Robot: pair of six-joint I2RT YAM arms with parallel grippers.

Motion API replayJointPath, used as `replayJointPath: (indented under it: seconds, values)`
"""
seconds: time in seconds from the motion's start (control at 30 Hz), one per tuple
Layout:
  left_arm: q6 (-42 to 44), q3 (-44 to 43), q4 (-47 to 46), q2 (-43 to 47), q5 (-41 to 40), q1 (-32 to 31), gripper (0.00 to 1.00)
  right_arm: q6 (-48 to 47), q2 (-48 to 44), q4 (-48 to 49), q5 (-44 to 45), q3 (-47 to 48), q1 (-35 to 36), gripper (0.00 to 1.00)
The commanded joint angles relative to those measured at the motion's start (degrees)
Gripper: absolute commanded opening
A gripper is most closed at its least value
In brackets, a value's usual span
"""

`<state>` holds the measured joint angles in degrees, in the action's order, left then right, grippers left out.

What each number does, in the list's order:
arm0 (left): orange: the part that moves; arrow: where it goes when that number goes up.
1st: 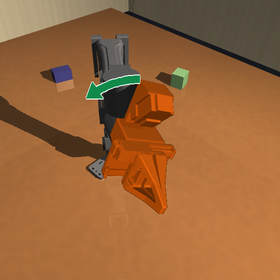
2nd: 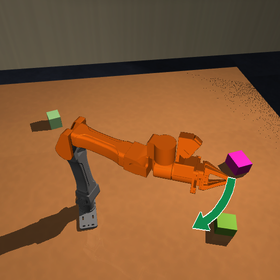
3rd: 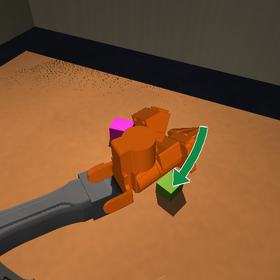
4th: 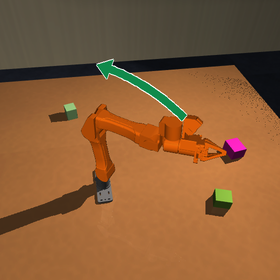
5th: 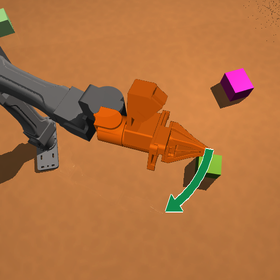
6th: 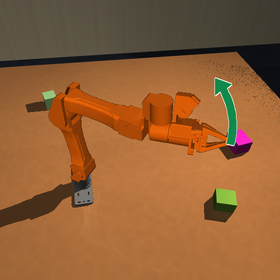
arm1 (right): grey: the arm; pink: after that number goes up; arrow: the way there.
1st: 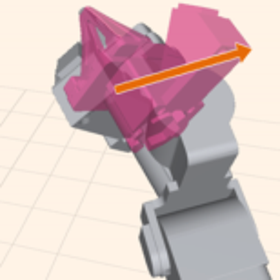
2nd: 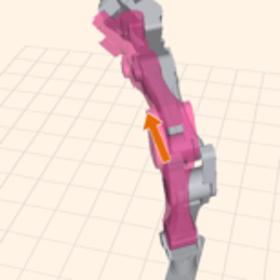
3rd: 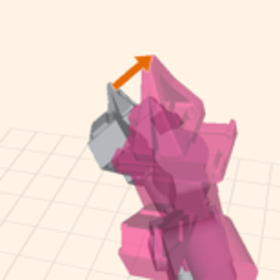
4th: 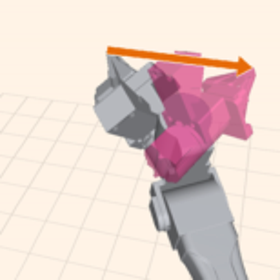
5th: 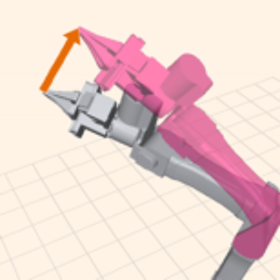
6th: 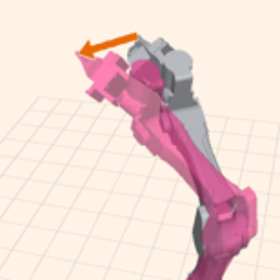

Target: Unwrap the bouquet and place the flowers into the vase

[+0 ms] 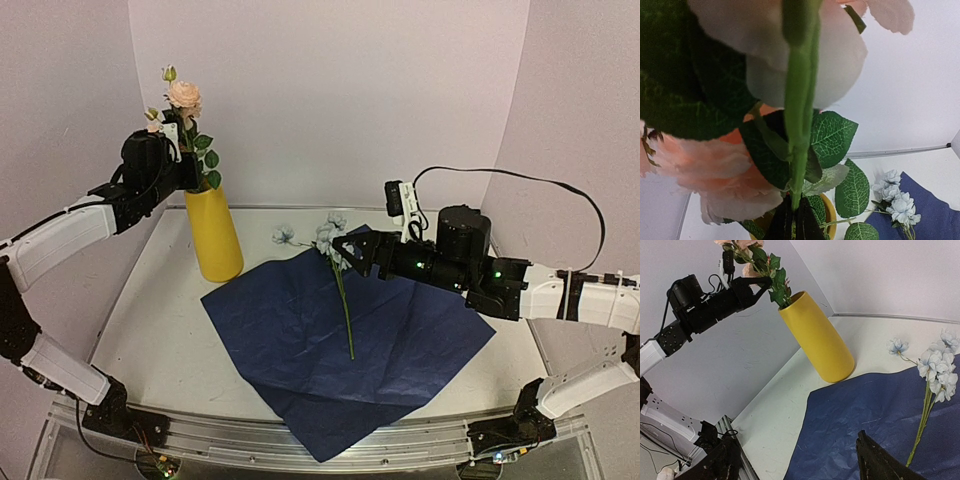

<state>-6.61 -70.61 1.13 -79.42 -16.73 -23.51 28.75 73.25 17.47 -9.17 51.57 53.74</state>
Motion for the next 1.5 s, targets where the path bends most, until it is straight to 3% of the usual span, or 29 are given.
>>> replayJointPath:
  seconds: [0.0,0.17,0.23,0.3,0.33,0.37,0.47,0.73,0.9,1.07,1.3,1.47]
  values:
    - [-1.48,1.10,-2.08,-1.08,-0.89,0.08,0.00,0.08,-1.96,0.98,0.65,-0.24,0.22,0.80]
    - [-1.83,1.66,-2.53,-3.12,-1.17,0.12,0.00,-0.03,-2.15,0.98,0.75,-0.33,0.23,0.80]
    - [-1.97,1.64,-2.45,-3.91,-1.94,0.06,0.05,-0.03,-2.06,0.98,0.67,-0.33,0.16,0.80]
    - [-2.44,1.37,-2.21,-4.15,-2.11,0.08,0.18,0.05,-1.91,0.98,0.64,-0.48,0.18,0.80]
    - [-2.63,1.08,-1.59,-4.14,-1.78,0.08,0.33,0.18,-1.81,0.98,0.84,-0.57,0.22,0.81]
    - [-2.89,0.61,-1.48,-3.81,-1.37,0.09,0.40,0.39,-1.74,0.90,1.16,-0.72,0.17,0.81]
    - [-3.46,-0.55,1.45,-2.65,-0.74,0.04,0.50,0.77,-1.48,0.37,2.27,-0.71,0.17,0.81]
    - [-5.08,-1.37,4.88,3.49,2.59,0.11,0.61,0.91,1.13,-1.18,4.05,0.79,0.20,0.81]
    - [-6.55,-0.30,7.52,9.75,5.73,0.09,0.69,2.60,6.73,-9.98,12.86,5.78,0.14,0.80]
    - [-10.41,2.71,10.36,15.53,9.86,0.03,0.70,4.71,13.93,-16.23,16.24,10.59,-0.35,0.75]
    - [-23.52,15.23,10.84,22.56,28.08,0.02,0.71,6.90,24.43,-24.68,20.40,16.18,-0.70,0.59]
    - [-28.53,20.66,10.50,20.96,33.96,0.02,0.73,6.86,30.27,-27.49,20.51,18.89,-0.64,0.52]
